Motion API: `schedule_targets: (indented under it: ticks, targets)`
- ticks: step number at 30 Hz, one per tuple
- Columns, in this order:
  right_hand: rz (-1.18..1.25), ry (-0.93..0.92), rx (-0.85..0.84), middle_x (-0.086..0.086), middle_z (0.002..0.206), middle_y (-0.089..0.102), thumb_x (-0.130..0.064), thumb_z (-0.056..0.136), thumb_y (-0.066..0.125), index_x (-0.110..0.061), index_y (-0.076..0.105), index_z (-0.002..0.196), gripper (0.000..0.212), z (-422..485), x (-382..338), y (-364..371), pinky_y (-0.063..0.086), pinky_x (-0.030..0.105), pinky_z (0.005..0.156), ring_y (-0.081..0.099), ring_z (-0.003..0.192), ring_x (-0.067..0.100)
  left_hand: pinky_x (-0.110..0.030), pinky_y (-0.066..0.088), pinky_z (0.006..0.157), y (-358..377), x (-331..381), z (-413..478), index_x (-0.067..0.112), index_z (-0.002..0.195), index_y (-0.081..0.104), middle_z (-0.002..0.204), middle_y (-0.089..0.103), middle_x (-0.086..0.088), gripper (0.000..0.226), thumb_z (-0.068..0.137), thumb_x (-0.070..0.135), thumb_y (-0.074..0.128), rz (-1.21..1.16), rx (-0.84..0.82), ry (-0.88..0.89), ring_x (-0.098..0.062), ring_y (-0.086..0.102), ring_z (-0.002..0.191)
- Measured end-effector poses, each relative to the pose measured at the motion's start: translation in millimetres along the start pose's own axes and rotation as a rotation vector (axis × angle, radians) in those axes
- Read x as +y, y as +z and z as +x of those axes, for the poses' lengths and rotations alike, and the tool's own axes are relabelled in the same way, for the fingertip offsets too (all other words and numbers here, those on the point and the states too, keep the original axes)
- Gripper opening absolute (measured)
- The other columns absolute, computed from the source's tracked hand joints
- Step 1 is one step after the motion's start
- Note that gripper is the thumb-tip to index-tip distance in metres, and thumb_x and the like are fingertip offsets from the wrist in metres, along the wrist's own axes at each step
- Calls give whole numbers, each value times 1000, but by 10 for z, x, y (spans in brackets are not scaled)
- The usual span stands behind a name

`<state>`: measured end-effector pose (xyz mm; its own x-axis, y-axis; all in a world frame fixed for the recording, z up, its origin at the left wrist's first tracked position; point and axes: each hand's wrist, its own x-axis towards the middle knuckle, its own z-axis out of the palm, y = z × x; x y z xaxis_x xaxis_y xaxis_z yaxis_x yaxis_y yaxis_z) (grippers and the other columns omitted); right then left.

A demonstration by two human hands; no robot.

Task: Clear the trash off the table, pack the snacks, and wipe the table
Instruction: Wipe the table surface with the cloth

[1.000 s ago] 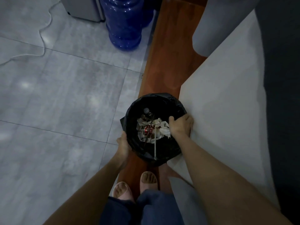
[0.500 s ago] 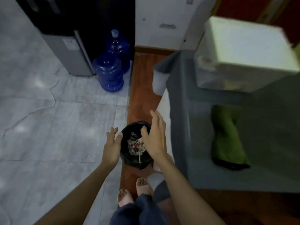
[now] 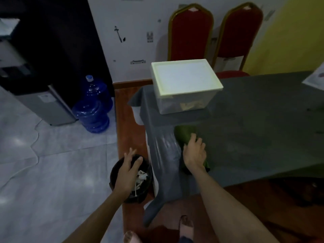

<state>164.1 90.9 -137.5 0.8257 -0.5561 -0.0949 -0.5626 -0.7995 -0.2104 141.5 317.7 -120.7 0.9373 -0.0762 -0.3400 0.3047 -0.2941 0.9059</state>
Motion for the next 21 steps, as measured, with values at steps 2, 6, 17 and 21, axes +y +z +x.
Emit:
schedule_targets:
  ticks: [2, 6, 17, 21]
  targets:
    - [51, -18, -1, 16, 121, 54, -28, 93, 58, -12, 38, 135, 49, 19, 101, -139, 48, 42, 76, 53, 106, 32, -30, 15, 115, 113, 83, -22, 25, 143, 38, 157, 24, 7, 49, 96, 35, 48, 25, -8, 11, -10, 14, 146]
    - [140, -99, 30, 11, 121, 53, -28, 90, 61, -17, 40, 131, 46, 218, 563, -655, 48, 42, 75, 52, 107, 29, -39, 20, 118, 577, 517, -4, 25, 139, 43, 156, 27, 3, 43, 97, 33, 47, 6, -11, 67, -17, 19, 145]
    - [378, -179, 225, 1, 126, 51, -29, 89, 61, -23, 40, 135, 50, 787, 2545, -2295, 47, 37, 81, 49, 111, 20, -35, 38, 103, 2817, 1900, -183, 17, 127, 53, 131, 55, -5, 30, 99, 26, 45, -8, 51, 226, -24, 50, 121]
    - [399, -119, 330, 3, 120, 56, -32, 91, 56, -21, 43, 132, 45, 1066, 3202, -2697, 47, 37, 78, 53, 107, 23, -27, 37, 94, 3645, 2332, -195, 18, 123, 54, 124, 58, -1, 28, 98, 28, 46, 16, -68, 306, -18, 52, 116]
